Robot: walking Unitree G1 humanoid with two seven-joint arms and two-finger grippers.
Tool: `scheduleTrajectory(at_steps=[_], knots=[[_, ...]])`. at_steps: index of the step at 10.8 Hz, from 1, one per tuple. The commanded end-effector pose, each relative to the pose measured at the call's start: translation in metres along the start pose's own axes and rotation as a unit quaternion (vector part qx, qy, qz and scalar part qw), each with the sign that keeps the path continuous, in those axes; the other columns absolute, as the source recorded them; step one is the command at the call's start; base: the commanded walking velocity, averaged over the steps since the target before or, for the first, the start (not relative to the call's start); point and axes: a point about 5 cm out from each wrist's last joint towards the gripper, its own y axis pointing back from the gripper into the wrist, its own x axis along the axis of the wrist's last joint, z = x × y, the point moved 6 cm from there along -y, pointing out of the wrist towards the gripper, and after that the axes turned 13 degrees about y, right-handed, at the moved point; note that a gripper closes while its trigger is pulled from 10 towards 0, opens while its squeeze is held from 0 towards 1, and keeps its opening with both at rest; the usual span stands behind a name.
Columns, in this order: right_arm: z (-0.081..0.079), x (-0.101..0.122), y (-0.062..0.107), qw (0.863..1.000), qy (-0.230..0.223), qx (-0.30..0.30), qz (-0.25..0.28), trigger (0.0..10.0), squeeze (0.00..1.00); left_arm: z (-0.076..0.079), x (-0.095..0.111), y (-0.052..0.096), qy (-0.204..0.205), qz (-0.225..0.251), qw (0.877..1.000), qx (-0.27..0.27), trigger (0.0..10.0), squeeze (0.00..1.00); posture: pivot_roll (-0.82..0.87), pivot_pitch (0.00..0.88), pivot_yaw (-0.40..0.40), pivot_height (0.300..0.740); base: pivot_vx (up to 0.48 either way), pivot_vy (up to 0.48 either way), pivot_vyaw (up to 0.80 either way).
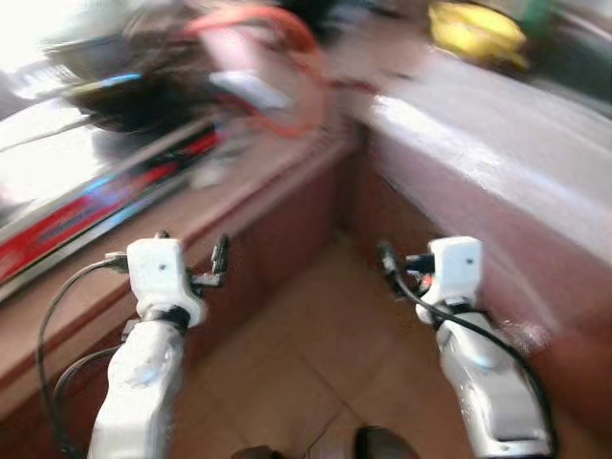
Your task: Kitchen organization
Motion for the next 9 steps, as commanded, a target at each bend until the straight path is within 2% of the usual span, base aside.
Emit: scheduleTrajectory(at_steps=[1, 4, 8, 9], knots=[[-0.004, 0.008, 0.0, 1.0, -0.006, 0.001, 0.015, 10.0, 0.0, -0.012, 0.0, 0.005, -0.008, -0.001, 1.0, 0.014, 10.0, 0.0, -0.14, 0.187, 0.084, 0.74, 0.0, 0.0, -0.8], [-0.002, 0.016, 0.002, 1.0, 0.003, -0.007, 0.03, 10.0, 0.0, -0.009, 0.005, 0.001, -0.029, 0.007, 1.0, 0.005, 10.0, 0.0, -0.14, 0.182, 0.097, 0.74, 0.0, 0.0, -0.8], [0.003, 0.014, 0.009, 0.999, 0.003, -0.02, 0.027, 10.0, 0.0, -0.005, 0.007, 0.0, -0.012, 0.006, 1.0, -0.008, 10.0, 0.0, -0.14, 0.195, 0.107, 0.74, 0.0, 0.0, -0.8], [0.001, 0.015, 0.01, 0.999, 0.002, -0.02, 0.028, 10.0, 0.0, -0.006, 0.006, 0.001, -0.031, 0.008, 0.999, -0.004, 10.0, 0.0, -0.15, 0.198, 0.109, 0.74, 0.0, 0.0, -0.8]])
